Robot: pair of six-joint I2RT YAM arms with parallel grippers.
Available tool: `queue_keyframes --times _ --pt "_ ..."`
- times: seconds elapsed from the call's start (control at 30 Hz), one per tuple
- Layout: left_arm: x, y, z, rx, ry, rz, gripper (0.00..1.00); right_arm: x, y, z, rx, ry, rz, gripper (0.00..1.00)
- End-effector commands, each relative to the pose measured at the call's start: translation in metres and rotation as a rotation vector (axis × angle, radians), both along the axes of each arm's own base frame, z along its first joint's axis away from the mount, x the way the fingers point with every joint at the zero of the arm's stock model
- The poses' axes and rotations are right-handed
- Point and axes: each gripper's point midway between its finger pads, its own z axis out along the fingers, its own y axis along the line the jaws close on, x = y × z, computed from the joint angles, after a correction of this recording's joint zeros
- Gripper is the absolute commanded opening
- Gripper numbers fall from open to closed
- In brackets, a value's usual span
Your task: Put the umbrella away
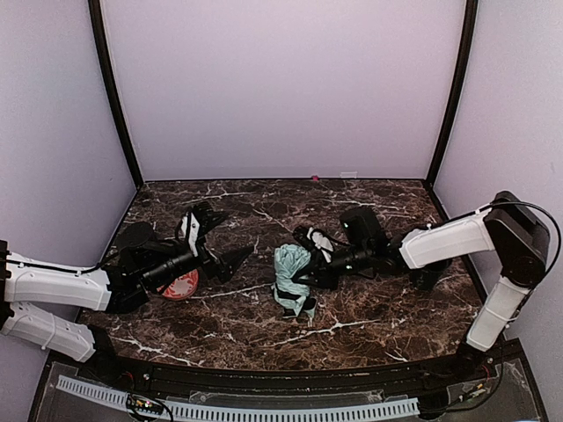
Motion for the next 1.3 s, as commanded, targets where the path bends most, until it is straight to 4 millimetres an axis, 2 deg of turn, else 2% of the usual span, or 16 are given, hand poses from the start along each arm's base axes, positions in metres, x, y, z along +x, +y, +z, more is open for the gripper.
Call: queue_keyframes --times 0.0,0.07,0.13,0.27,0.43,0.47,0.57,0.73,0.77,0.83,0.9,0.97,1.1,1.2,1.27 --pt "0.004 0.005 0.001 0.003 -0.001 0.025 0.99 0.002 -0.012 0.023 -0.039 0.086 -0.012 0.01" --pt "0.004 0.006 0.002 0.002 0.004 0.030 0.99 0.002 -0.010 0.042 -0.033 0.132 0.025 0.02" --pt "0.004 0.007 0.002 0.005 0.006 0.036 0.99 -0.001 -0.008 0.053 -0.057 0.195 0.057 0.03" --pt "0.007 0.009 -0.002 0.024 0.026 0.055 0.99 -0.002 -0.012 0.059 -0.097 0.322 0.025 0.07" --pt "0.013 0.005 -0.013 0.058 0.077 0.068 0.99 -0.016 -0.003 0.071 0.019 0.542 0.081 0.11" --pt "0.014 0.004 -0.016 0.067 0.088 0.068 0.99 -0.018 -0.002 0.067 0.021 0.578 0.089 0.12" --pt "0.018 0.001 -0.026 0.095 0.126 0.071 0.99 -0.009 -0.004 0.034 -0.034 0.652 0.042 0.17" --pt "0.020 -0.004 -0.038 0.127 0.179 0.067 0.99 0.030 -0.024 -0.027 -0.110 0.715 -0.112 0.36" --pt "0.021 -0.005 -0.039 0.131 0.184 0.066 0.99 0.037 -0.028 -0.037 -0.127 0.714 -0.133 0.42" --pt "0.021 -0.006 -0.041 0.137 0.193 0.064 0.99 0.052 -0.036 -0.051 -0.157 0.711 -0.188 0.64" --pt "0.021 -0.005 -0.041 0.141 0.194 0.065 0.99 0.064 -0.041 -0.053 -0.175 0.679 -0.231 0.75" --pt "0.021 -0.004 -0.042 0.149 0.191 0.071 0.99 0.073 -0.048 -0.050 -0.198 0.635 -0.278 0.98" --pt "0.023 -0.002 -0.042 0.167 0.184 0.087 0.99 0.085 -0.064 -0.030 -0.225 0.540 -0.369 0.99" --pt "0.027 0.001 -0.040 0.168 0.178 0.111 0.99 0.098 -0.078 0.000 -0.215 0.433 -0.448 0.99" --pt "0.036 0.008 -0.040 0.170 0.185 0.162 0.99 0.113 -0.095 0.020 -0.202 0.352 -0.532 0.99"
